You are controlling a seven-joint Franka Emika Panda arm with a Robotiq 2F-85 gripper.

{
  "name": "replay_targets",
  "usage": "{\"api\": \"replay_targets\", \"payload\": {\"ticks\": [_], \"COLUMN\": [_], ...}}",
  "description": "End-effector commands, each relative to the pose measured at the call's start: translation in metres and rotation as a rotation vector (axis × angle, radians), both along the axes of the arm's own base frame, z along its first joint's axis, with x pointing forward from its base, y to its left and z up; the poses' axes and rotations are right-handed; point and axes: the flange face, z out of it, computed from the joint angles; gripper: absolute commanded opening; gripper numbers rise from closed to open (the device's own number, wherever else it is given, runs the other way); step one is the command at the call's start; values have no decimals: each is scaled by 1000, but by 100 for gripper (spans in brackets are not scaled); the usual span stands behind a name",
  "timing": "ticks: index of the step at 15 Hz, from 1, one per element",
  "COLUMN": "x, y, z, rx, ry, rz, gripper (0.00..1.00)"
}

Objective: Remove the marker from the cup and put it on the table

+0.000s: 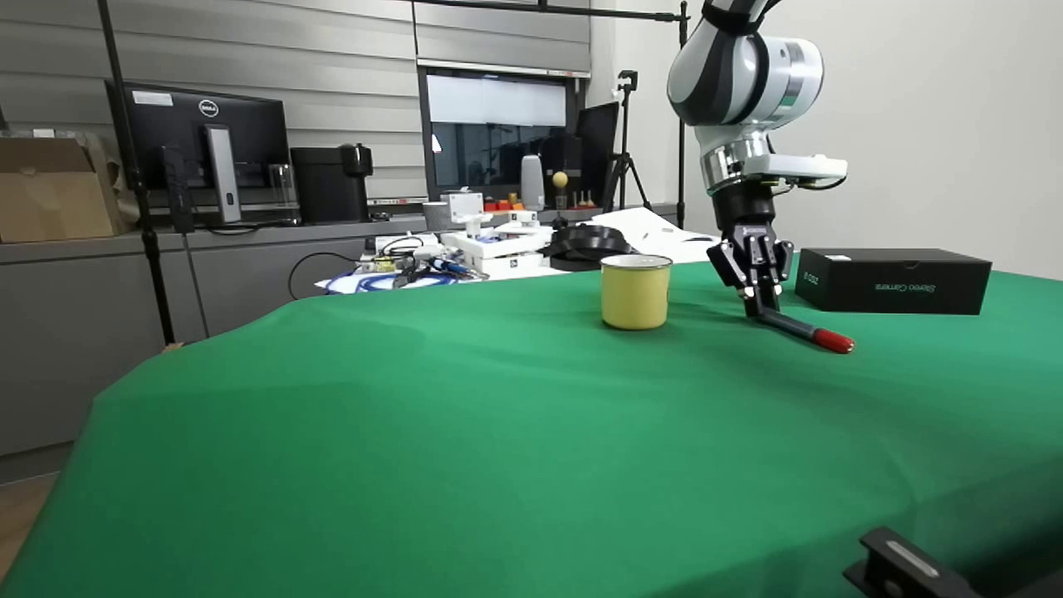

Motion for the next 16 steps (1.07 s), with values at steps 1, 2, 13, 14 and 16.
{"api": "replay_targets", "payload": {"ticks": [1, 2, 13, 14, 16], "x": [-6, -7, -14, -16, -17], "y": [-2, -4, -11, -10, -10], "z": [37, 47, 136, 138, 136], "rx": [-23, -23, -24, -24, -23], "ry": [-7, -8, -26, -25, -21], "rz": [3, 9, 48, 50, 52], "gripper": [62, 68, 100, 100, 100]}}
